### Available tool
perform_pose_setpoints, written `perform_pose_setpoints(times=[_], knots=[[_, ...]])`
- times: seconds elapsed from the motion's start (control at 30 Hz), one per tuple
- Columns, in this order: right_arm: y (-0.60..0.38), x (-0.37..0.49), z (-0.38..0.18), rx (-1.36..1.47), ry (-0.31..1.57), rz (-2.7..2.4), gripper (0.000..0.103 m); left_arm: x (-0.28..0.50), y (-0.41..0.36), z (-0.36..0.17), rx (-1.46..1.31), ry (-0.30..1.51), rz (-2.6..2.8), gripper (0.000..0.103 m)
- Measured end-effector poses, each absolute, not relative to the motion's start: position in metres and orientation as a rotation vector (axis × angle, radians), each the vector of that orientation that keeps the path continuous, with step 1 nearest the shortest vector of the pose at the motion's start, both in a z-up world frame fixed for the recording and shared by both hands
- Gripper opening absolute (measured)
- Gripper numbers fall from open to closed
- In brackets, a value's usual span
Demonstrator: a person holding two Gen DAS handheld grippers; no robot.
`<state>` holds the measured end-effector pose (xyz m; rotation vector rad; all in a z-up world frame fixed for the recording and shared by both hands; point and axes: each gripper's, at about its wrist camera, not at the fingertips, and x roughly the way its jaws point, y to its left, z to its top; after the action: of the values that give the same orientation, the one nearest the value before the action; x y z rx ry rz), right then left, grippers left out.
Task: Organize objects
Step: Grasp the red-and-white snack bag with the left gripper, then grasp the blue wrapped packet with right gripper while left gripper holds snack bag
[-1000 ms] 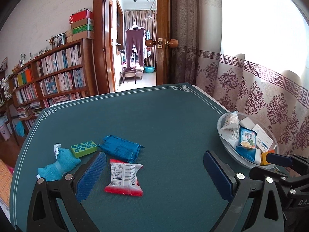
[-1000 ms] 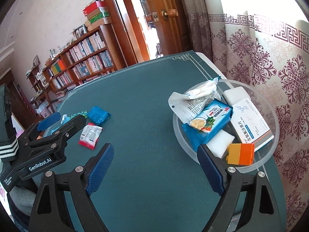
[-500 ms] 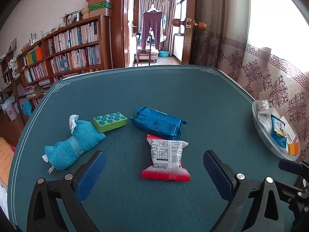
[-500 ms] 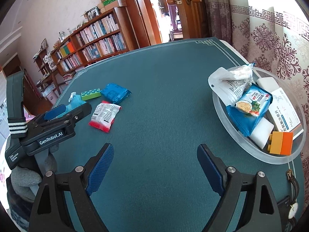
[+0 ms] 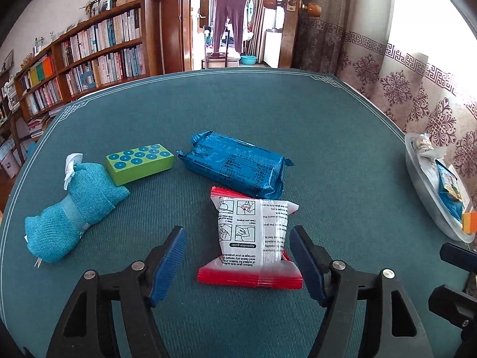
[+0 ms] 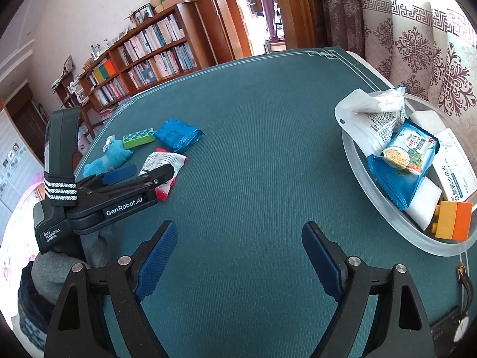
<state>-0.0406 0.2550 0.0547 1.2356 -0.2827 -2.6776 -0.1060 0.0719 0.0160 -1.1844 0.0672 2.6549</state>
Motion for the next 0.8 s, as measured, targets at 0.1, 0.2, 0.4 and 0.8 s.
perform_pose_setpoints(times=[0.1,0.2,0.4,0.8], knots=[[0.251,-0.050,0.055,1.232,-0.277,-2.673,0.082,-0.106,0.070,0.016,-1.176,0.050,2.643,0.050],[0.243,-0.063,0.058,1.213,-0.262,-2.660,0.080,-0.103,0.066,0.018,-1.163,0.018,2.627,0.043],[0.218,-0.104,0.063,1.172,-0.193,-2.618,0.076,-0.084,0.048,0.026,-1.115,-0.037,2.701,0.043],[0.147,-0.192,0.049,1.186,0.085,-2.472,0.075,-0.068,0.014,0.030,-1.066,-0.122,2.884,0.043]])
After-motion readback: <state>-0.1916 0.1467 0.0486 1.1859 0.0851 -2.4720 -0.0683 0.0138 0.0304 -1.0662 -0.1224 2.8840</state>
